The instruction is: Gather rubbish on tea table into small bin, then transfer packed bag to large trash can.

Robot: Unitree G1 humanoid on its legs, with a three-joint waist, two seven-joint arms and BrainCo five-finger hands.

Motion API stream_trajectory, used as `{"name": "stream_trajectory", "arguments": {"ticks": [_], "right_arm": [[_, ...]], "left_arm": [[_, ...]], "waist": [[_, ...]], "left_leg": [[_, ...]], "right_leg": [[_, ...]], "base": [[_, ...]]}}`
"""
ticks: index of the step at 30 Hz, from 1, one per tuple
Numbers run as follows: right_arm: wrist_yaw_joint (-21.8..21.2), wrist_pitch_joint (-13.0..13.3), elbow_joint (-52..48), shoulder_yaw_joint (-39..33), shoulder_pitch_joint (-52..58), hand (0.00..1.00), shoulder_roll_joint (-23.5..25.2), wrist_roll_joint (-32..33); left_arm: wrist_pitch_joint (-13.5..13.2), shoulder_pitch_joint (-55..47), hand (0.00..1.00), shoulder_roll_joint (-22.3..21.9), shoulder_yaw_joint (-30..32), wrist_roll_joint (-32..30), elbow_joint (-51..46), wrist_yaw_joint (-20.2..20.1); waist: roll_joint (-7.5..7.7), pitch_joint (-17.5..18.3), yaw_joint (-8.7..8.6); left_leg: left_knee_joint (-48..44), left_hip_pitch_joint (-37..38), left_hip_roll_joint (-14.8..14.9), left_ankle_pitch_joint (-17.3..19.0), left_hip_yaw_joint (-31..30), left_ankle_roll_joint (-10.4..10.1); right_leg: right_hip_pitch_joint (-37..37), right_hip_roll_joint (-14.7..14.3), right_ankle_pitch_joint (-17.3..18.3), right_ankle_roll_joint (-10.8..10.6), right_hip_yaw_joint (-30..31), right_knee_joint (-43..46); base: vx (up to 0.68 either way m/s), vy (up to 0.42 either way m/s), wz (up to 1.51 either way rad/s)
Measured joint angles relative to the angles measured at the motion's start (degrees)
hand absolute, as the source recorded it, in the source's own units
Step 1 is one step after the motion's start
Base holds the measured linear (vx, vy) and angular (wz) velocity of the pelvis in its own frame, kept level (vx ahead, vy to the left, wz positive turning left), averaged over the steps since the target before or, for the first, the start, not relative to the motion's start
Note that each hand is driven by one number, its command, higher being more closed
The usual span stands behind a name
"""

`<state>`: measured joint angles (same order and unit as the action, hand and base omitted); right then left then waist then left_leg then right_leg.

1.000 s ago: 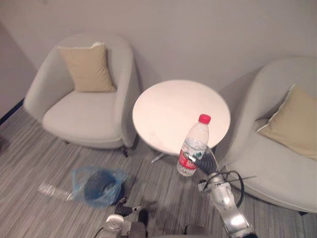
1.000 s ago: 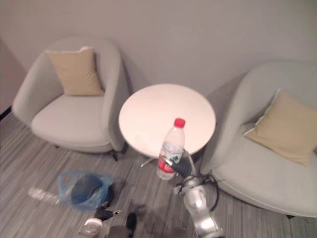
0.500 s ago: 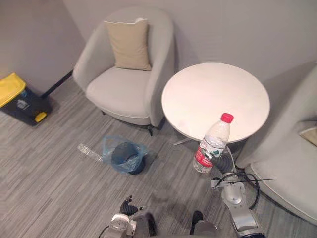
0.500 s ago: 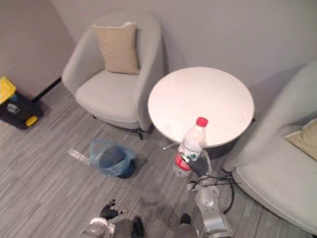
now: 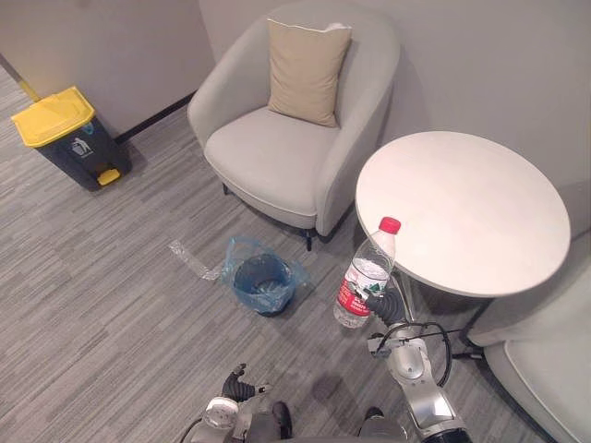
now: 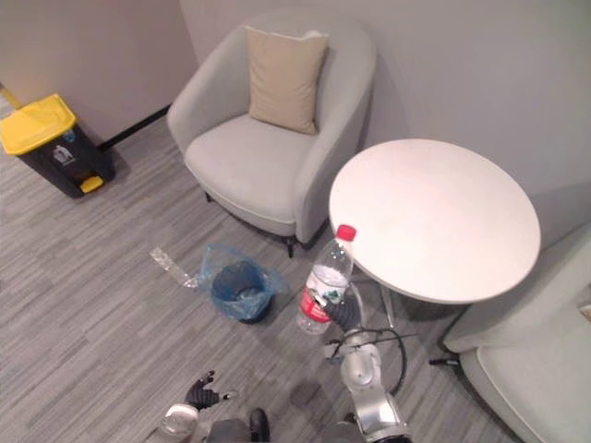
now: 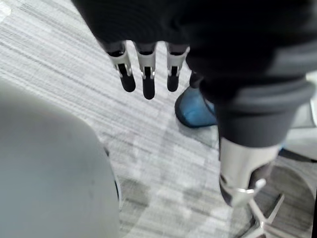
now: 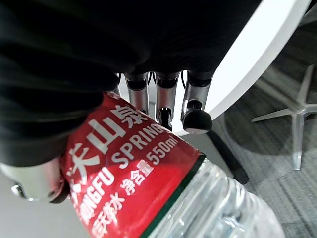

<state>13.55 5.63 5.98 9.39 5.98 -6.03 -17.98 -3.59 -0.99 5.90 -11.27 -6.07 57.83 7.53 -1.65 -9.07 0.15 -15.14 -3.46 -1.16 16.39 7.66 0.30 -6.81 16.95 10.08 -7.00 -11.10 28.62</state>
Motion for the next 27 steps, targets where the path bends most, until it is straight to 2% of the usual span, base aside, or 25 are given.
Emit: {"name": "stream_trajectory", "arguments": {"ticks": [1, 2, 3, 5, 6, 7, 8, 9, 10, 11, 12, 13, 14, 16, 18, 19, 20, 21, 22, 24, 27], "right_arm": [[0.0, 0.0, 0.1, -0.1, 0.1, 1.0, -0.7, 0.0], [-0.1, 0.0, 0.4, 0.3, 0.1, 1.0, -0.8, 0.0], [-0.1, 0.3, 2.4, 1.0, -0.5, 1.0, -0.8, -0.1], [-0.2, 0.4, 4.6, 1.0, -1.2, 1.0, -0.8, -0.1], [-0.2, 0.2, 5.0, 0.7, -0.6, 1.0, -0.9, 0.0], [-0.2, 0.2, 4.8, 0.6, -0.1, 1.0, -0.9, 0.0], [-0.1, 0.2, 4.0, 0.1, 0.9, 1.0, -1.9, 0.1], [-0.2, -0.1, 4.0, -0.3, 0.7, 1.0, -3.0, 0.1], [-0.2, -0.1, 3.9, -0.4, 0.5, 1.0, -3.1, 0.1], [-0.2, -0.1, 3.8, -1.1, 0.2, 1.0, -2.9, 0.2], [-0.2, -0.1, 3.8, -1.9, 0.1, 1.0, -2.8, 0.2], [-0.1, -0.1, 3.8, -2.2, 0.3, 1.0, -2.8, 0.2], [0.0, -0.1, 3.8, -2.6, 0.9, 1.0, -2.9, 0.5], [0.0, 0.0, 3.8, -2.4, 0.7, 1.0, -2.9, 0.5], [0.0, 0.2, 3.8, -2.4, -0.4, 1.0, -3.1, 0.5], [0.1, 0.1, 3.8, -2.5, -0.4, 1.0, -3.1, 0.5], [0.1, 0.1, 3.8, -2.4, -0.2, 1.0, -3.1, 0.5], [0.1, 0.1, 3.8, -2.4, -0.1, 1.0, -3.1, 0.5], [0.1, -0.3, 4.0, -2.5, 0.2, 1.0, -2.7, 0.5], [0.0, -0.2, 3.9, -1.8, 0.9, 1.0, -1.2, 0.5], [-0.1, -0.2, 4.0, -0.4, 0.9, 1.0, -0.8, 0.3]], "left_arm": [[0.0, 0.1, 0.0, 0.0, 0.0, 0.3, -0.2, 0.1], [0.2, 0.2, 0.0, 0.2, 0.0, 0.5, -0.2, 0.1], [0.2, 0.3, 0.0, 0.6, 0.2, 0.7, 0.3, 0.2], [0.3, 0.9, 0.0, 0.5, 0.2, 0.7, 0.6, 0.1], [0.2, 0.9, 0.0, 0.1, 0.2, 0.6, 1.8, 0.0], [0.2, 0.8, 0.0, 0.1, 0.2, 0.6, 2.0, 0.0], [0.3, 1.3, 0.0, -1.2, 0.5, 0.6, 2.8, 0.1], [-0.1, 1.1, 0.0, -2.3, 0.9, 0.2, 2.3, -0.1], [-0.3, 1.1, 0.0, -2.4, 0.9, -0.1, 2.2, 0.0], [-0.5, 1.3, 0.0, -2.5, 0.9, -0.6, 2.3, -0.1], [-0.4, 1.3, 0.0, -2.4, 1.2, -0.7, 2.4, -0.1], [-0.4, 1.3, 0.0, -2.3, 1.3, -0.7, 2.4, -0.1], [-0.6, 1.2, 0.0, -2.1, 1.3, -0.9, 1.8, 0.0], [-0.7, 0.8, 0.0, -1.8, 1.3, -1.2, -0.1, 0.0], [-0.6, 0.7, 0.0, -1.9, 1.2, -1.2, -1.0, 0.0], [-0.6, 0.7, 0.0, -1.9, 1.2, -1.2, -1.0, 0.0], [-0.6, 0.7, 0.0, -2.0, 1.2, -1.3, -1.0, 0.0], [-0.6, 0.7, 0.0, -2.1, 1.2, -1.5, -1.0, 0.0], [-0.5, 0.7, 0.0, -2.0, 1.2, -1.7, -0.9, 0.1], [-0.4, 0.6, 0.0, -0.7, 0.5, -1.7, -0.8, 0.0], [0.0, 0.4, 0.0, 0.0, 0.4, -1.7, -0.8, 0.0]], "waist": [[-0.26, -0.2, -0.32], [-0.23, -0.3, -0.71], [-0.65, -0.6, -0.8], [-1.23, -1.1, -0.86], [-0.94, -1.0, -1.24], [-0.2, -0.7, -1.28], [-1.38, -1.2, -1.89], [-2.69, -1.1, -1.31], [-2.74, -1.1, -1.26], [-2.74, -1.2, -1.38], [-2.4, -1.4, -1.66], [-2.17, -1.6, -1.67], [-1.4, -1.9, -1.69], [-0.39, -2.1, -1.54], [-0.55, -2.0, -1.29], [-0.84, -2.0, -1.28], [-1.32, -1.8, -1.22], [-1.53, -1.8, -1.22], [-0.96, -1.6, -1.07], [0.13, -0.9, -0.84], [-0.2, -0.8, -0.64]], "left_leg": [[0.4, 1.6, 0.4, 0.2, -2.1, 0.4], [1.0, 2.4, 1.2, 0.3, -3.6, 0.6], [2.2, 4.0, 2.8, 0.3, -6.0, 0.6], [3.5, 6.1, 4.5, 0.3, -8.1, 0.5], [3.4, 7.0, 4.6, 0.3, -10.3, 0.2], [3.3, 7.4, 3.9, 0.4, -10.9, -0.5], [2.3, 8.7, 3.9, 1.9, -13.1, -2.9], [0.4, 7.2, 5.1, 1.0, -12.9, -4.2], [0.0, 7.0, 5.1, 0.3, -12.9, -5.0], [-1.3, 6.4, 5.3, -1.2, -12.8, -6.7], [-6.0, 5.1, 5.4, -2.3, -12.0, -8.1], [-7.9, 4.6, 5.6, -2.5, -11.1, -8.2], [-12.6, 3.3, 6.9, -1.3, -6.2, -7.4], [-15.9, 1.1, 9.2, 0.2, 0.9, -5.8], [-12.5, -2.5, 11.1, 0.0, 4.3, -5.2], [-9.8, -2.8, 11.8, -0.8, 4.4, -4.5], [-3.1, -2.6, 12.8, -6.5, 4.1, -4.4], [-1.9, -2.6, 12.9, -7.8, 3.5, -6.8], [-0.4, -1.4, 11.4, -7.7, 2.5, -7.8], [1.2, -1.2, 9.0, -8.1, 3.0, -7.2], [2.6, 0.5, 7.1, -8.5, 4.5, -6.6]], "right_leg": [[-4.4, -0.9, 1.4, 2.0, 3.9, 8.4], [-5.9, -4.1, 4.2, 2.1, 6.0, 9.6], [-8.5, -9.8, 5.9, 3.7, 6.8, 8.5], [-11.2, -15.2, 5.5, 5.0, 6.9, 5.1], [-12.4, -18.2, 2.3, 5.7, 7.6, -4.5], [-11.8, -18.3, -0.7, 5.8, 8.1, -8.2], [-10.7, -18.3, -7.6, 9.0, 7.1, -9.9], [-10.3, -18.2, -7.1, 9.8, 6.4, -9.5], [-10.2, -18.1, -6.8, 10.0, 6.2, -9.5], [-9.0, -17.7, -6.2, 10.6, 5.2, -10.0], [-5.9, -17.3, -5.9, 11.0, 4.8, -11.7], [-4.6, -17.1, -5.8, 11.1, 4.8, -12.5], [-0.4, -16.4, -5.6, 11.2, 4.7, -15.1], [3.1, -15.3, -5.4, 10.9, 3.7, -17.6], [3.7, -14.2, -4.2, 9.0, 2.8, -18.5], [3.8, -14.1, -4.2, 8.9, 2.5, -18.4], [4.2, -13.9, -3.3, 7.3, 2.2, -17.7], [4.4, -14.0, -3.0, 6.8, 2.2, -17.6], [4.7, -13.3, -3.1, 5.3, 3.0, -18.0], [5.0, -11.3, -4.1, 3.6, 3.6, -20.1], [5.8, -9.7, -4.9, 2.4, 5.1, -21.1]], "base": [[0.32, 0.013, 0.7], [0.41, -0.071, 0.94], [0.42, -0.141, 0.74], [0.37, -0.13, 0.75], [0.31, -0.099, 0.84], [0.41, -0.129, 1.11], [0.41, -0.083, 0.79], [0.39, -0.086, 0.69], [0.35, -0.078, 0.42], [0.38, -0.111, 0.6], [0.31, -0.088, 0.67], [0.32, -0.039, 0.85], [0.14, -0.001, 0.63], [0.16, 0.035, 0.55], [0.1, 0.121, 0.33], [0.07, 0.199, 0.26], [0.04, 0.178, 0.16], [0.06, 0.24, 0.13], [0.05, 0.223, 0.09], [0.03, 0.22, 0.04], [0.0, 0.155, -0.16]]}}
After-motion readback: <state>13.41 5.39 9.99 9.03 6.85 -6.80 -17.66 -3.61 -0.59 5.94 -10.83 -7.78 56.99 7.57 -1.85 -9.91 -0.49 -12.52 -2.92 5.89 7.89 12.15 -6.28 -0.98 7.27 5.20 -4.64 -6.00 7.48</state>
